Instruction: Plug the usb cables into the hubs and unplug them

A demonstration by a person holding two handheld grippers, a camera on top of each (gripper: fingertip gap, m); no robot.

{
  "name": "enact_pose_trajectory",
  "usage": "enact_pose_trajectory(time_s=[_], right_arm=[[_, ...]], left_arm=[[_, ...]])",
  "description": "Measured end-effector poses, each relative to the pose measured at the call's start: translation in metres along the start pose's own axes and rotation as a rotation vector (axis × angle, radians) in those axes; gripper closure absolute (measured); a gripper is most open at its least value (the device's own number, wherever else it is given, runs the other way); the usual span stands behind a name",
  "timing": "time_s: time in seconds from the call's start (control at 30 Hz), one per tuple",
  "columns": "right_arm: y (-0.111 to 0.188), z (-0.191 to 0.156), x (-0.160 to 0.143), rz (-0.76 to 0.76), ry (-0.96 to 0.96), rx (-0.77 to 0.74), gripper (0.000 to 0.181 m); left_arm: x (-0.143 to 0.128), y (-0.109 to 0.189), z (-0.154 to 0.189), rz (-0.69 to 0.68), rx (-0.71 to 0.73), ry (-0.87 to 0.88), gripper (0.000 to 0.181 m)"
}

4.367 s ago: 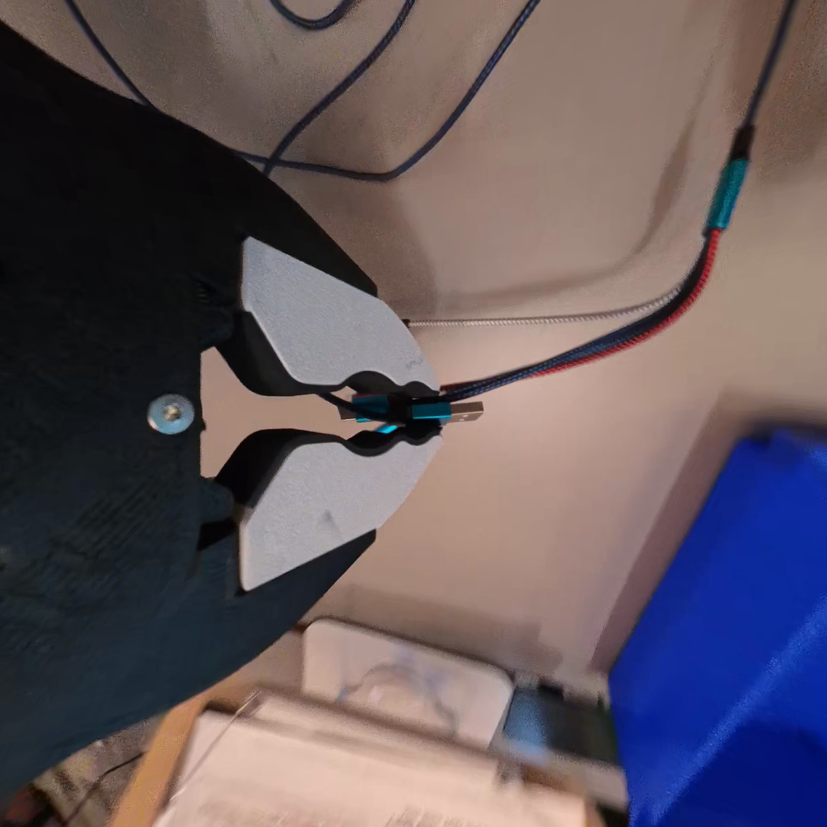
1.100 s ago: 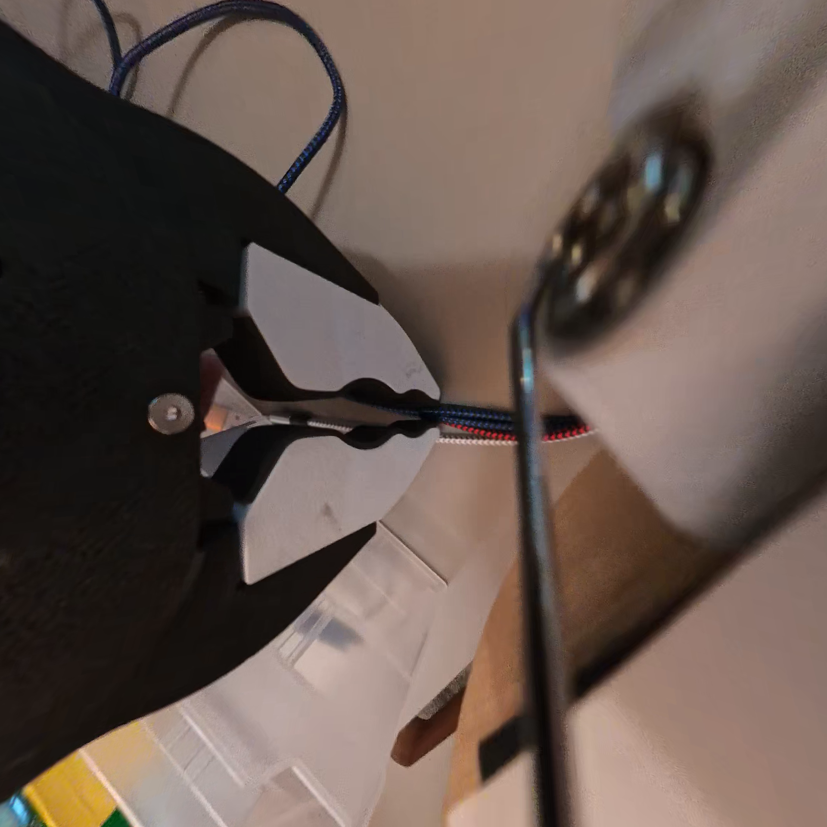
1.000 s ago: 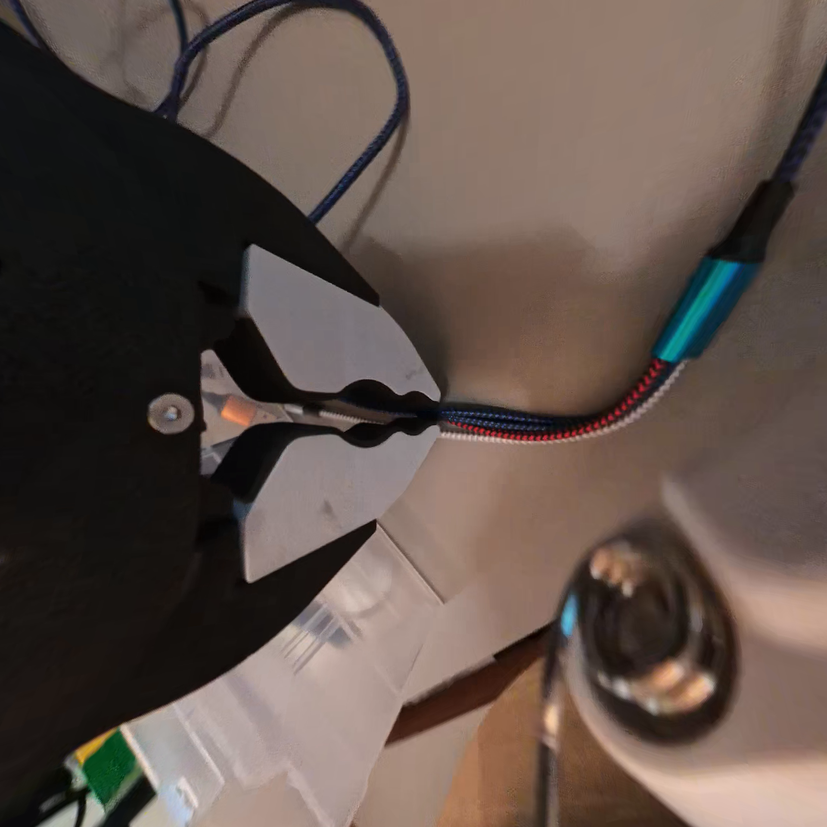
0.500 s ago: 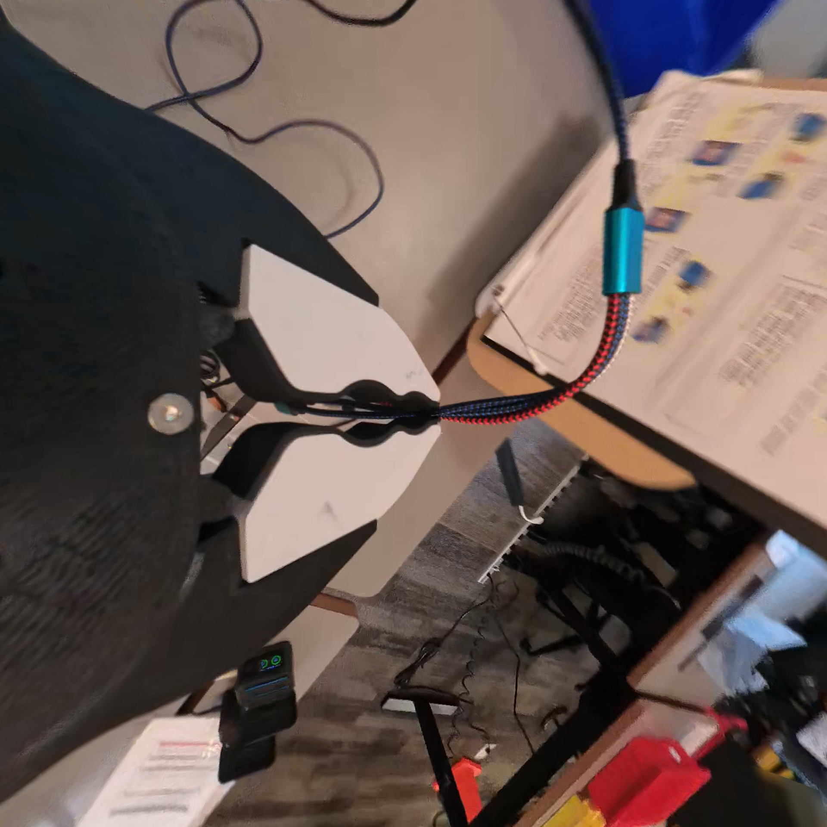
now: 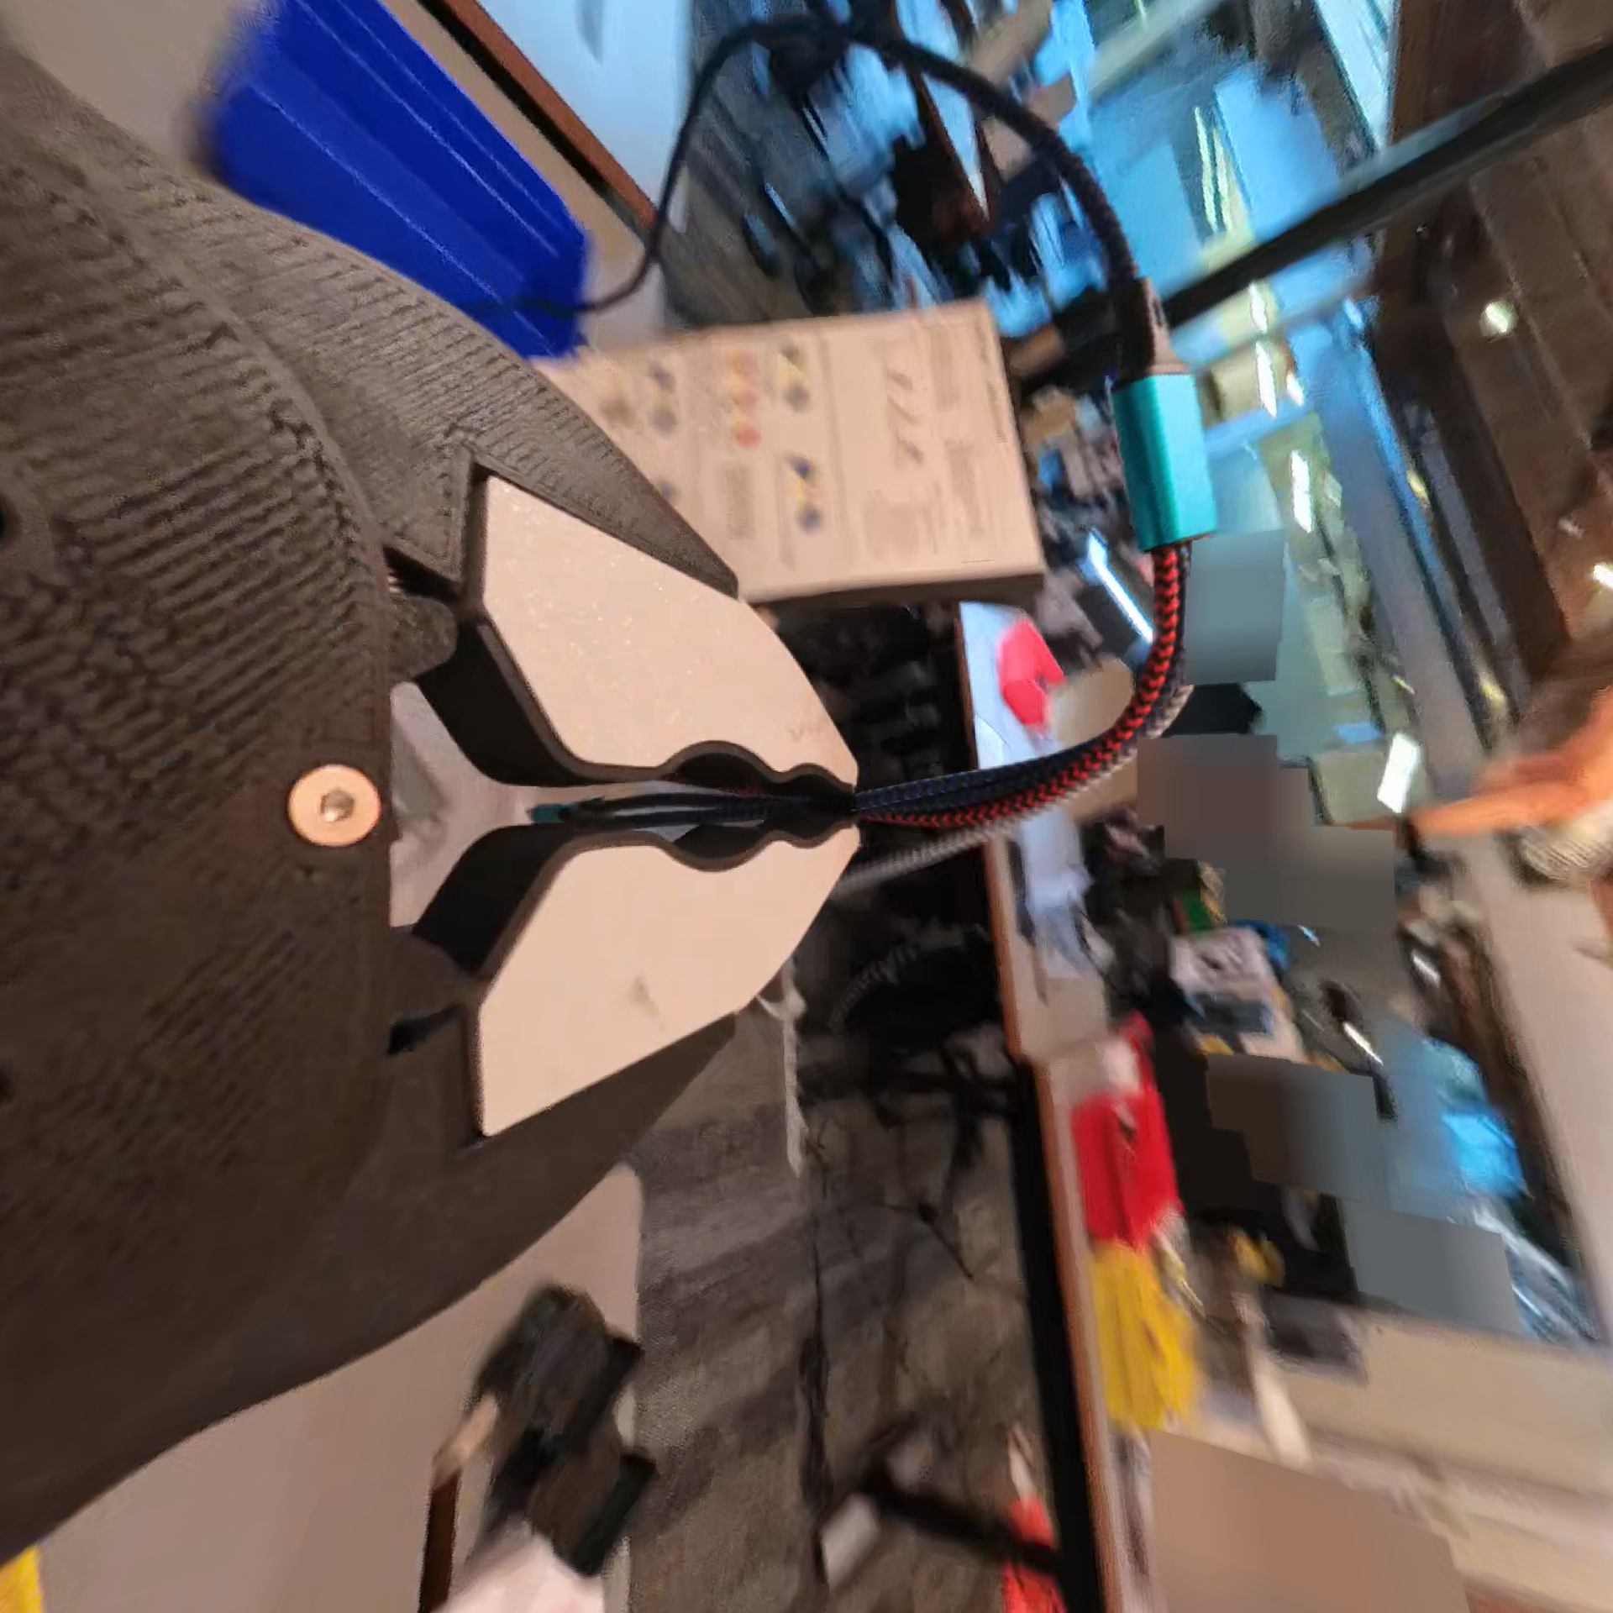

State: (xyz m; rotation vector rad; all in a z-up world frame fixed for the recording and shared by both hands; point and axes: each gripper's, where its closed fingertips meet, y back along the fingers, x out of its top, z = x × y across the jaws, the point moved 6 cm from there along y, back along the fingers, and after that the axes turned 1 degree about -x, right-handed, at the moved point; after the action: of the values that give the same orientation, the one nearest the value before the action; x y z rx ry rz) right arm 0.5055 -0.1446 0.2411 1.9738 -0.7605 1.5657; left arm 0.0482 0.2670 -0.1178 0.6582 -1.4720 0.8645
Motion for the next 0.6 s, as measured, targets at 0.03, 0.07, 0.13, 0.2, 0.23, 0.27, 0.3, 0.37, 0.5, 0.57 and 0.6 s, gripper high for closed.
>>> enact_pose_trajectory(time_s=[0.03,0.07,0.13,0.2,0.23,0.27,0.3,0.37,0.5,0.57,0.6], right_arm=[[0.001,-0.004,-0.016,-0.08,-0.025,0.09,0.179],[0.002,-0.01,-0.036,-0.169,-0.01,0.16,0.178],[0.0,-0.011,-0.085,-0.306,0.106,0.118,0.179],[-0.007,-0.014,-0.141,-0.427,0.086,0.159,0.179],[-0.011,-0.016,-0.168,-0.461,0.014,0.198,0.179],[-0.015,-0.017,-0.195,-0.495,-0.037,0.221,0.179],[-0.018,-0.015,-0.223,-0.534,-0.058,0.214,0.179],[-0.024,-0.009,-0.274,-0.619,-0.082,0.176,0.179],[-0.028,0.005,-0.35,-0.738,0.013,0.051,0.178],[-0.026,0.009,-0.38,-0.84,0.148,-0.012,0.178],[-0.024,0.01,-0.392,-0.898,0.227,-0.023,0.177]], left_arm=[[-0.001,0.0,0.0,0.001,0.001,0.005,0.123],[-0.001,-0.001,-0.001,-0.001,0.001,0.009,0.123],[-0.003,-0.001,-0.001,-0.007,0.001,0.01,0.123],[-0.004,-0.002,-0.002,-0.013,0.003,0.012,0.123],[-0.005,-0.002,-0.001,-0.013,-0.001,0.015,0.123],[-0.005,-0.003,-0.001,-0.014,-0.007,0.015,0.123],[-0.006,-0.004,0.0,-0.016,-0.009,0.015,0.123],[-0.008,-0.005,0.0,-0.027,-0.005,0.016,0.123],[-0.006,-0.006,0.002,-0.036,-0.008,0.002,0.123],[-0.005,-0.006,0.003,-0.029,-0.016,0.0,0.123],[-0.005,-0.006,0.004,-0.025,-0.019,0.0,0.123]])
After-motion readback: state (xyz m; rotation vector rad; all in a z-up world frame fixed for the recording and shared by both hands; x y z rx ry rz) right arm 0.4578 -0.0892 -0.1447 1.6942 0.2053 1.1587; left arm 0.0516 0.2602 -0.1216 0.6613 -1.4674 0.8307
